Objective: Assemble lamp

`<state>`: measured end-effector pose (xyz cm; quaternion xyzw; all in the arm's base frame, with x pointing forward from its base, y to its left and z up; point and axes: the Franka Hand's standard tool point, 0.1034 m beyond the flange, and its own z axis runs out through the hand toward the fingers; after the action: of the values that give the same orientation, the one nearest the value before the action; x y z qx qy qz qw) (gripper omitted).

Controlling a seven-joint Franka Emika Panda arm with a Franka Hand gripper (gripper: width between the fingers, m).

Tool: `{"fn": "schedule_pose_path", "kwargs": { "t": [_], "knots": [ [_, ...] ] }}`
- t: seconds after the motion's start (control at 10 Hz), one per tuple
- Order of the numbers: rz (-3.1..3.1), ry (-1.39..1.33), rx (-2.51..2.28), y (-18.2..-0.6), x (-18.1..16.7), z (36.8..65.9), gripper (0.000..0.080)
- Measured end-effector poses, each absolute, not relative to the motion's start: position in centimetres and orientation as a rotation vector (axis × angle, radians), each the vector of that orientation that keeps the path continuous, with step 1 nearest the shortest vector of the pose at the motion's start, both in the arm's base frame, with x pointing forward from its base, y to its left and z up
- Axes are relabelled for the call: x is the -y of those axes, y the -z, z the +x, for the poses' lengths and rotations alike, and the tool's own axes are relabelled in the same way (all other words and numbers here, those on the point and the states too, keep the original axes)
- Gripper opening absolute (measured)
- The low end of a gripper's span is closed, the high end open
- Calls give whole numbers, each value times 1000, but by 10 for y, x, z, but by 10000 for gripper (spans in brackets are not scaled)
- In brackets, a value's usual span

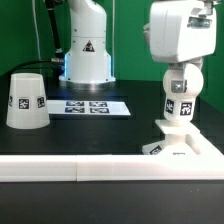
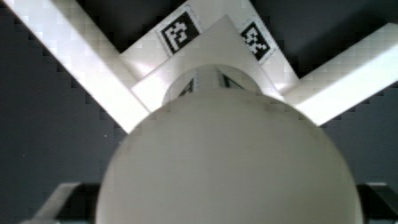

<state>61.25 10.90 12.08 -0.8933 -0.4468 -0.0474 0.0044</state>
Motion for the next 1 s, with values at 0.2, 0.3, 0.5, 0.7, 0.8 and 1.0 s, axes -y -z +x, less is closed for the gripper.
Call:
{"fn": "schedule_pose_path", "kwargs": {
  "t": [0.2,0.3,0.5,0.7,0.8,1.0],
  "knots": [
    [-2875,148,1179,-121,-103,613,576],
    [-2934,146,991,-121,-102,613,576],
    [-2998,145,743,-120,-102,614,576],
    [-3036,155,526,-120,-102,615,576],
    [-3055,155,368,-120,-102,615,577],
    [-3068,149,191,-120,-101,615,577]
  ]
}}
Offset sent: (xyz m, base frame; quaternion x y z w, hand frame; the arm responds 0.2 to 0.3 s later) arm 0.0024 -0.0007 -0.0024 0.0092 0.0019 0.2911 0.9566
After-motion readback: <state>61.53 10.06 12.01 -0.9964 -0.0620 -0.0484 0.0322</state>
